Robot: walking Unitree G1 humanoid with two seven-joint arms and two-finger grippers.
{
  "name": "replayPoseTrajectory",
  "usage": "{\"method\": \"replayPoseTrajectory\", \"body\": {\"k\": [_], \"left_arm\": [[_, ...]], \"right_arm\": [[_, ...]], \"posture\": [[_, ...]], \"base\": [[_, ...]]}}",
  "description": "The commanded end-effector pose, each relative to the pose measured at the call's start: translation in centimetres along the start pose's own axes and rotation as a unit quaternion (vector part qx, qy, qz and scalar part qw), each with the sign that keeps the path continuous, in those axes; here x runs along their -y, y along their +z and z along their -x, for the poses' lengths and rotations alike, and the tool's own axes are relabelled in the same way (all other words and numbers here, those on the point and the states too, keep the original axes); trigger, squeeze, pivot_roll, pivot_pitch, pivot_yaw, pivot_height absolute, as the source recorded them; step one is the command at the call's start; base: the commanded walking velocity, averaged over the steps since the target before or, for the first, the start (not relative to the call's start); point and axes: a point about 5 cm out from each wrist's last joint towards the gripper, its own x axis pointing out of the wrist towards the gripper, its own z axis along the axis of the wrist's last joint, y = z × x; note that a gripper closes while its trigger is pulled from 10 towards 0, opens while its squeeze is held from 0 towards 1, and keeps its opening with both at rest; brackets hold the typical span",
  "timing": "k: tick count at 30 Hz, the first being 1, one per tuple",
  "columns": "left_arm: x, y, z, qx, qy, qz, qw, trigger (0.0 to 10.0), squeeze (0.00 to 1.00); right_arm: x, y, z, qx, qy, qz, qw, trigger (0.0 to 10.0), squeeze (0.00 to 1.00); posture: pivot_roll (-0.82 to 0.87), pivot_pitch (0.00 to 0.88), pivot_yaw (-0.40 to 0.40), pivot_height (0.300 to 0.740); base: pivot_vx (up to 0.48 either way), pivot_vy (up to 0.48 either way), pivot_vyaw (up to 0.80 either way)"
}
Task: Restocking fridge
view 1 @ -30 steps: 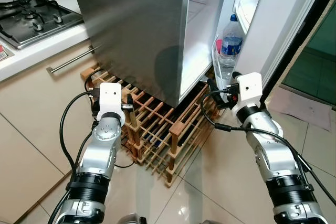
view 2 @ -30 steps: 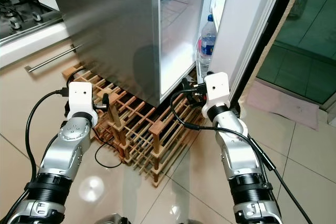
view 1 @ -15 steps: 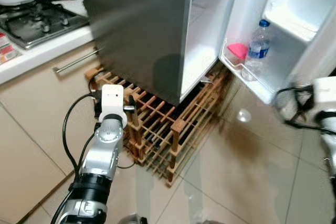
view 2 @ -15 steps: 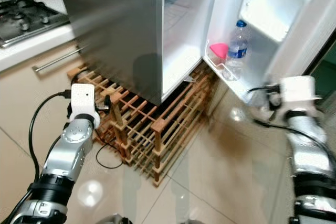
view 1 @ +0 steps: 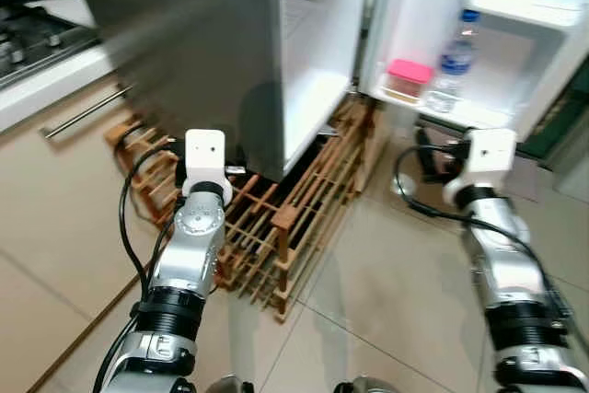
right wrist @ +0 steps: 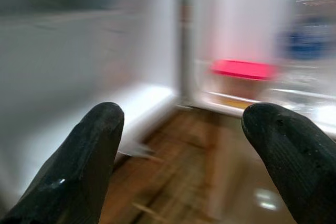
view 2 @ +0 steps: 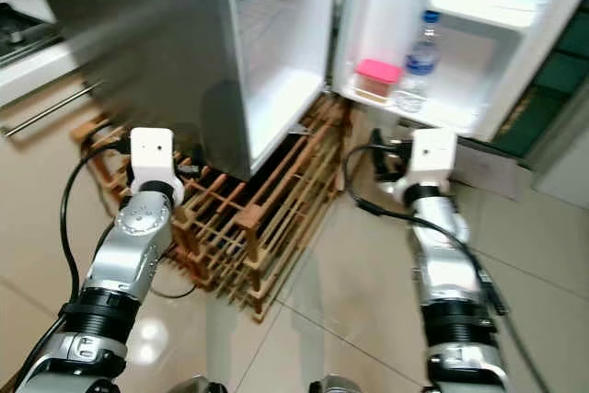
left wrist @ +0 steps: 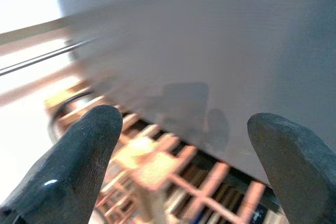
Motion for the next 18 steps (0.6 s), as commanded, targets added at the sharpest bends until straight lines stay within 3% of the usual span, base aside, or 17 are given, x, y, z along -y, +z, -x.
{"method": "replayPoseTrajectory", "body": {"k": [1,4,8,12,18], "left_arm": [[-0.4,-0.1,0.1,0.0,0.002,0.024,1.0,10.0,0.0],[-0.3,0.0,0.3,0.006,-0.005,0.025,1.0,10.0,0.0],[-0.1,0.2,0.3,0.006,0.003,0.031,1.0,10.0,0.0],[0.4,0.5,0.2,0.01,0.001,0.038,0.999,10.0,0.0],[0.3,0.8,0.2,0.019,-0.007,0.04,0.999,10.0,0.0]], "right_arm": [[-1.0,-0.3,-0.2,-0.006,0.016,-0.009,1.0,10.0,0.0],[-1.9,-1.1,0.1,-0.021,0.03,-0.019,0.999,10.0,0.0],[-2.5,-1.8,0.2,-0.035,0.043,-0.028,0.998,10.0,0.0],[-3.0,-2.1,0.0,-0.043,0.053,-0.032,0.997,10.0,0.0],[-3.8,-2.0,-0.3,-0.045,0.073,-0.027,0.996,10.0,0.0]], "posture": [[-0.06,0.0,-0.002,0.726],[-0.04,0.0,-0.01,0.726],[-0.03,0.0,-0.014,0.726],[-0.01,0.0,-0.028,0.726],[-0.01,0.0,-0.041,0.726]], "base": [[0.0,0.0,0.65],[0.0,0.0,0.65],[0.0,0.446,0.65],[-0.394,0.279,0.64],[-0.076,0.0,0.64]]}}
